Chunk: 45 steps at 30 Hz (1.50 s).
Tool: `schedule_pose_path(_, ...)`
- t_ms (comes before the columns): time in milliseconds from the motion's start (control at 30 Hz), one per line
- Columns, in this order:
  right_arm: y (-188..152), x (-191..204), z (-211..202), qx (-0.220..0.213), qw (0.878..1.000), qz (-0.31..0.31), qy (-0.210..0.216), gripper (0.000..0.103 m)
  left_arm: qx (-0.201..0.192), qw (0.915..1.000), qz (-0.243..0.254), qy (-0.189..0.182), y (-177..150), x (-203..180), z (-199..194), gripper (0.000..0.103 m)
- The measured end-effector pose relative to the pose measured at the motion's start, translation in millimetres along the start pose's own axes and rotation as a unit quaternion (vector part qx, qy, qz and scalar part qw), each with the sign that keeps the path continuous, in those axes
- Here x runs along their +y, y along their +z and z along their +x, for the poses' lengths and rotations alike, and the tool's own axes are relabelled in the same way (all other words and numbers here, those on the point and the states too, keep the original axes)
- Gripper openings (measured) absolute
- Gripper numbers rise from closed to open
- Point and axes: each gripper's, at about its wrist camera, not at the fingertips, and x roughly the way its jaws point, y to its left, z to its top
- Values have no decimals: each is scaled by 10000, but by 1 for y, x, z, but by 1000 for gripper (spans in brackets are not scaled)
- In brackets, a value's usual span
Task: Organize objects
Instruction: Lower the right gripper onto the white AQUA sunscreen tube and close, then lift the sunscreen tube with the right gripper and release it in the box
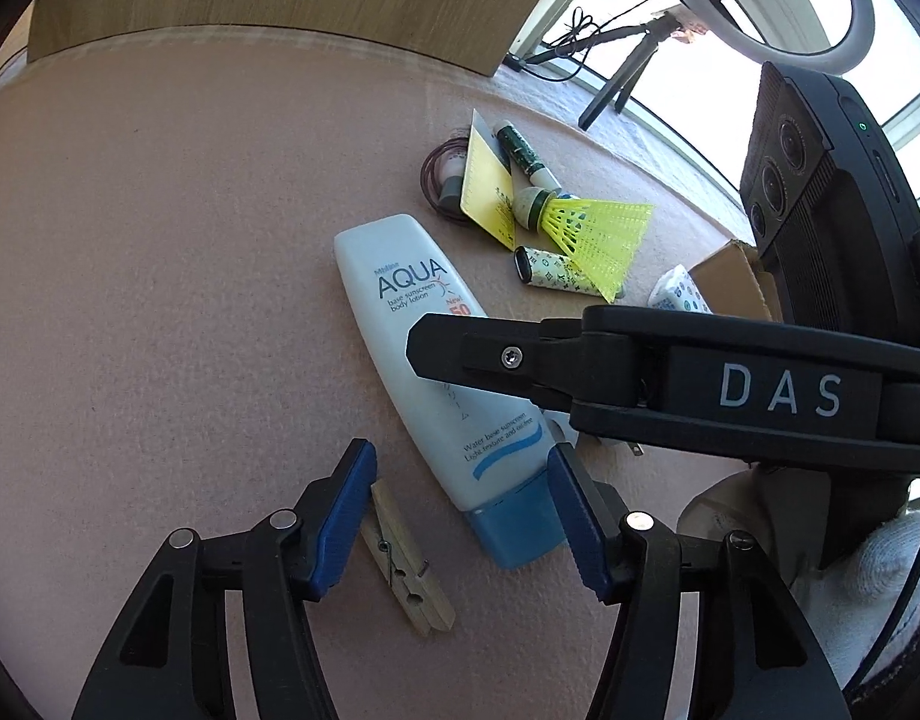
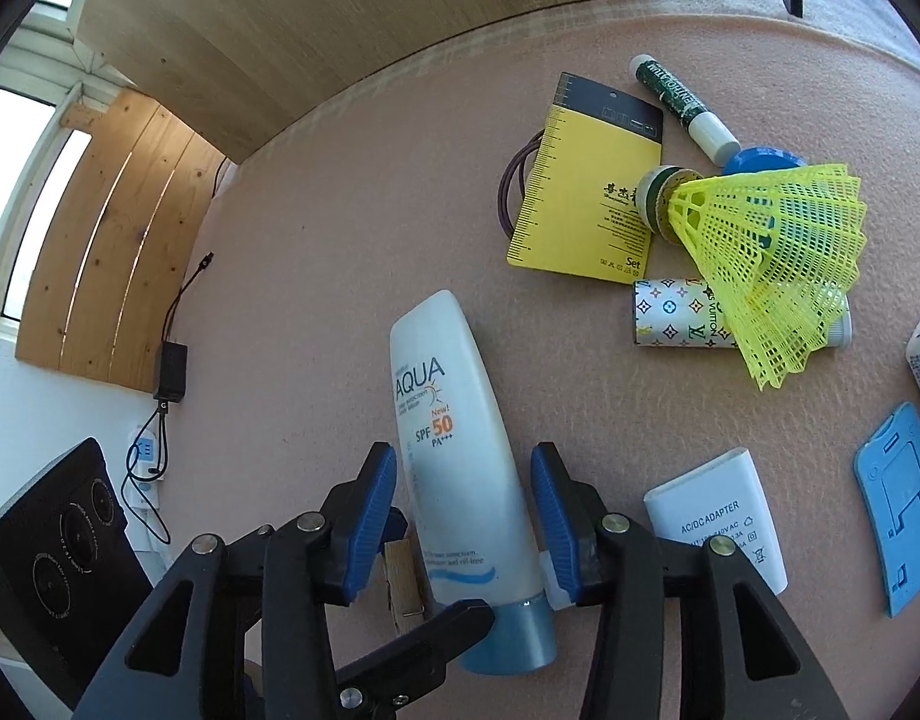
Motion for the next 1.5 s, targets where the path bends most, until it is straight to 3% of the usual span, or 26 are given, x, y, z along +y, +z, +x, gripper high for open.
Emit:
schedule_pose_path(200, -4, 0, 2, 104, 9998, -150, -79, 48, -54, 10000, -14, -29, -1, -1, 1, 64)
schedule_pose_path(367, -11, 3, 2, 110, 9991, -350, -188, 48, -18, 9999, -21, -128, -2, -2, 2, 54)
schedule_pose_path(500, -16, 4, 1, 58, 9991, -371, -208, 42, -71, 10000, -47, -47, -2, -5, 2, 53)
schedule_pose_path(767, -22, 0, -24, -170, 9995, -178, 184, 38, -370, 9993, 79, 66, -2, -23, -21, 50)
schedule_pose_path(1167, -47, -30, -112, -884, 9957, 82, 264, 37, -635, 9945, 806, -194, 7, -128, -25, 49)
schedule_pose_path(1500, -77, -112, -198, -1504, 9867, 610, -80, 37, -470, 9832, 1603, -736, 2, -250, 16, 49)
